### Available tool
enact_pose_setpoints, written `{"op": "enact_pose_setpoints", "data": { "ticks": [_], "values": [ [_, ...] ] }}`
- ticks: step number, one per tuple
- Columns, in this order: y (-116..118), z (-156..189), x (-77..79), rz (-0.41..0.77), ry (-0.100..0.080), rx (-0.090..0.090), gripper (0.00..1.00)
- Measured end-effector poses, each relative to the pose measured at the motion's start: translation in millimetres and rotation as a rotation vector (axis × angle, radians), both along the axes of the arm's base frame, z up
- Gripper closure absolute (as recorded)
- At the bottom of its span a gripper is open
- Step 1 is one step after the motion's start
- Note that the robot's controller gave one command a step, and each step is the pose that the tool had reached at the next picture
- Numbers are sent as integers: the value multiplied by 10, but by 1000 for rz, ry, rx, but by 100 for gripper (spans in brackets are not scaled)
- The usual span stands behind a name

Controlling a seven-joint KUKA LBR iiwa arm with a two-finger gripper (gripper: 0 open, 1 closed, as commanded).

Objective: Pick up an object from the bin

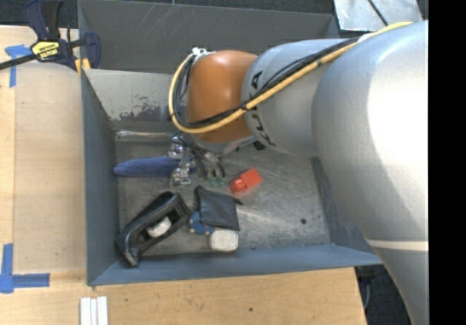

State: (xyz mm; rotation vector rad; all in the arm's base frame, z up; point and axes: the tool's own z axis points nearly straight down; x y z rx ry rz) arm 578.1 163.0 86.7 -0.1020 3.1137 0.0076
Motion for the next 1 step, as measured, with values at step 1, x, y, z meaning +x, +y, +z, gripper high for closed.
{"op": "enact_pose_setpoints", "data": {
  "ticks": [1],
  "values": [
    [-70,1186,10,-23,16,-3,100]
  ]
}}
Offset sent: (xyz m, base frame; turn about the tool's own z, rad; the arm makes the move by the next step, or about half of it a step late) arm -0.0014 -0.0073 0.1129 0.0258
